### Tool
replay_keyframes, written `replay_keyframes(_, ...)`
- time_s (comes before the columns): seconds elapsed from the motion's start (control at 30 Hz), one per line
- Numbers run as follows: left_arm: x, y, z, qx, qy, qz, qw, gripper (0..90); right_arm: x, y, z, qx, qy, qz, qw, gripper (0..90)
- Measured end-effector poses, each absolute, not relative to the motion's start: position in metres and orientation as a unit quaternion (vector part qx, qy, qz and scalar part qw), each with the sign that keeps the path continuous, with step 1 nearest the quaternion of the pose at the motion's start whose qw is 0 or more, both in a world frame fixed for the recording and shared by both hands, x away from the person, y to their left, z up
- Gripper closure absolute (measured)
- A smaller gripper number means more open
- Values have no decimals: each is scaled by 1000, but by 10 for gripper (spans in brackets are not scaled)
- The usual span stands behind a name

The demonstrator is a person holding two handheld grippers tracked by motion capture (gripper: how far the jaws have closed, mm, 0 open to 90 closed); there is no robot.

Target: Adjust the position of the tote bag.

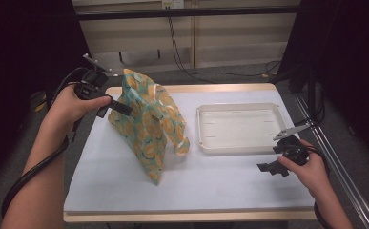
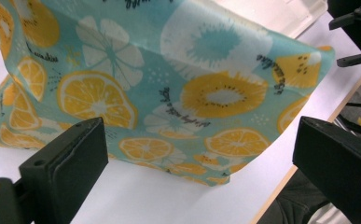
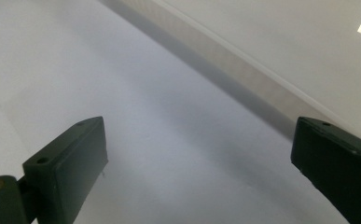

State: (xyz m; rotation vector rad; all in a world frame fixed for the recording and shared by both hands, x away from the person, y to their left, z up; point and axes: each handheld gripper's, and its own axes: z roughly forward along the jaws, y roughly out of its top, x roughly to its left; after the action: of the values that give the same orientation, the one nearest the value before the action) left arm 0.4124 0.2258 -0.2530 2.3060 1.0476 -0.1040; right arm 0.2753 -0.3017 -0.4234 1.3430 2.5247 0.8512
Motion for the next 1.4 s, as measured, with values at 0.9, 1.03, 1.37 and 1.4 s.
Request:
replay_keyframes(0.9, 435, 194, -224, 865, 413, -26, 285, 21, 276, -295, -426, 432, 853, 282, 79, 34)
replay_keyframes(1.03, 438, 187, -222, 867, 416, -20, 274, 19, 277, -295, -427, 431, 855, 279, 78, 34)
replay_keyframes(1.37, 447, 172, -223, 864, 428, -7, 265, 9, 276, -293, -427, 436, 854, 274, 72, 34)
replay_keyframes(1.4, 447, 170, -224, 863, 431, -6, 264, 8, 276, -293, -427, 436, 854, 274, 73, 34)
